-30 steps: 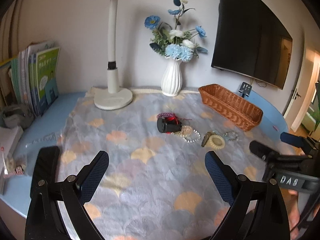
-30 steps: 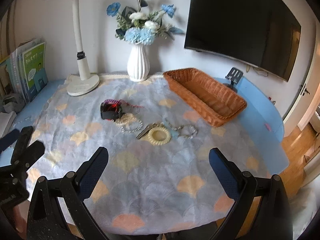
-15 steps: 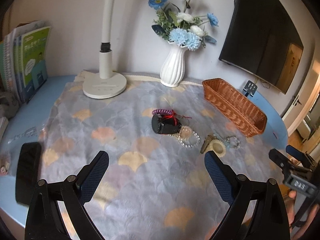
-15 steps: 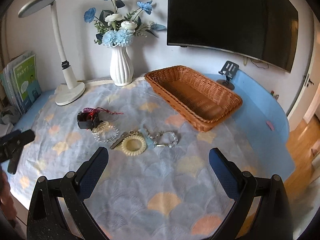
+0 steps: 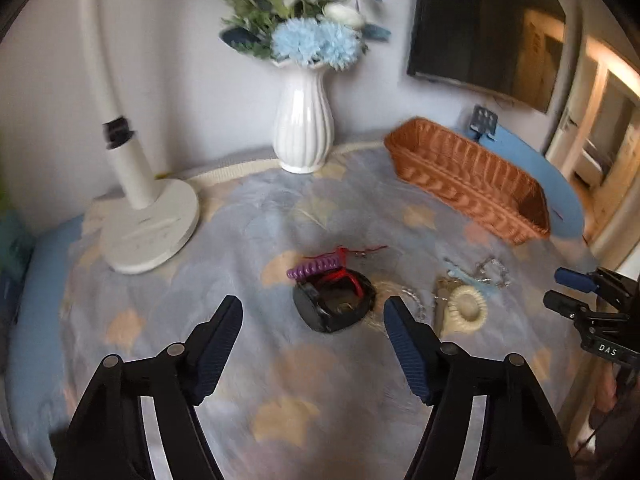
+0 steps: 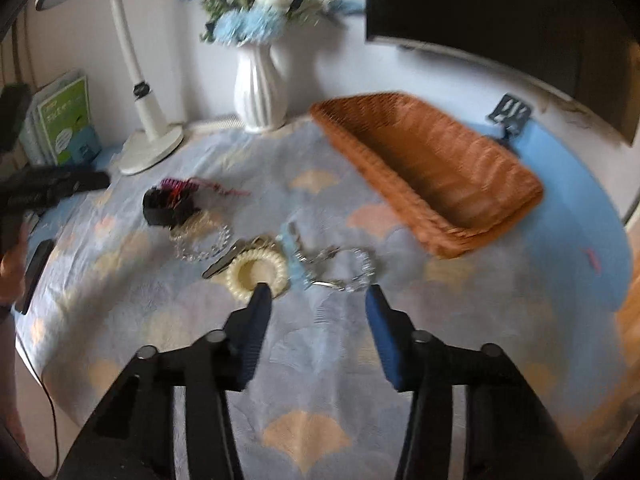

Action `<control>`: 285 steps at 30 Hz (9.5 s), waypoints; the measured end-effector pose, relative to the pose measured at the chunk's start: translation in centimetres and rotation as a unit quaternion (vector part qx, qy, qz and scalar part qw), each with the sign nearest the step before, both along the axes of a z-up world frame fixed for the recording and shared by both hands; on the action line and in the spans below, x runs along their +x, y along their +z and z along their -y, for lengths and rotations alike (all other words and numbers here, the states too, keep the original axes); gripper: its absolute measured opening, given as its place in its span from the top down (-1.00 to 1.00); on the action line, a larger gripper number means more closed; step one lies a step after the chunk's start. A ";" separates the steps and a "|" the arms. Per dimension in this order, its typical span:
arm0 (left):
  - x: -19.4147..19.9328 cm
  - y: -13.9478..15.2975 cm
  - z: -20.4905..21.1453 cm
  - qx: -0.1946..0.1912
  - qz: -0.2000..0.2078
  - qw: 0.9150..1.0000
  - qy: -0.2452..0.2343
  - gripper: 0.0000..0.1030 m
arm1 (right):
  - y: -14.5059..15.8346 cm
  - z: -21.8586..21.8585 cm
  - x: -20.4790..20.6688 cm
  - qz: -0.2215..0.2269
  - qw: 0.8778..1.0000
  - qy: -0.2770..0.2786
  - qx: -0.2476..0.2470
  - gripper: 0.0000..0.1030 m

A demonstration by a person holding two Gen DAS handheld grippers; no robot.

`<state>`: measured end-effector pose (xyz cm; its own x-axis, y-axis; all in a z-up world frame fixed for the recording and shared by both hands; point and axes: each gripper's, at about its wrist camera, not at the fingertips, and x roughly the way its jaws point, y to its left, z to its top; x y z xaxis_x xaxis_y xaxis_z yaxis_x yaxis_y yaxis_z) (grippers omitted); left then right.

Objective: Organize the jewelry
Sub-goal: 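Grasp the silver hair clip with the left tool while the right tool grasps the cream coil tie, then carry both held items over the wicker basket and open both tools, then grasp a clear bead bracelet with the left tool while the right tool grasps the silver chain bracelet, then lower both bracelets into the wicker basket and open both tools, then grasp the second clear bead bracelet with the left tool while the right tool grasps the blue hair clip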

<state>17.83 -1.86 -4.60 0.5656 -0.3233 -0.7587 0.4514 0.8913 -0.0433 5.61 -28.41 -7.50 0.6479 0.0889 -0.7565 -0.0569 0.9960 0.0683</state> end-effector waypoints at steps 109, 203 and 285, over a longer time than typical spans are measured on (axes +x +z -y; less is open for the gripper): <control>-1.0 8.1 14.0 -0.100 0.002 0.989 -0.112 0.12 | 7.5 8.2 1.1 0.033 0.998 -0.043 0.032 0.38; 3.1 6.7 14.8 -0.175 -0.041 0.965 -0.189 0.85 | 10.4 9.7 3.3 0.080 0.995 -0.021 0.062 0.81; -0.5 -9.0 9.4 0.030 -0.050 0.984 -0.166 0.21 | -3.1 -0.5 4.8 -0.080 0.994 0.037 0.069 0.39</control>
<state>17.30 -11.27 -13.63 0.3579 -0.4304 -0.8287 0.7149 0.6972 -0.0534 10.45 -27.95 -10.64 0.5082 0.2420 -0.8266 -0.1070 0.9700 0.2182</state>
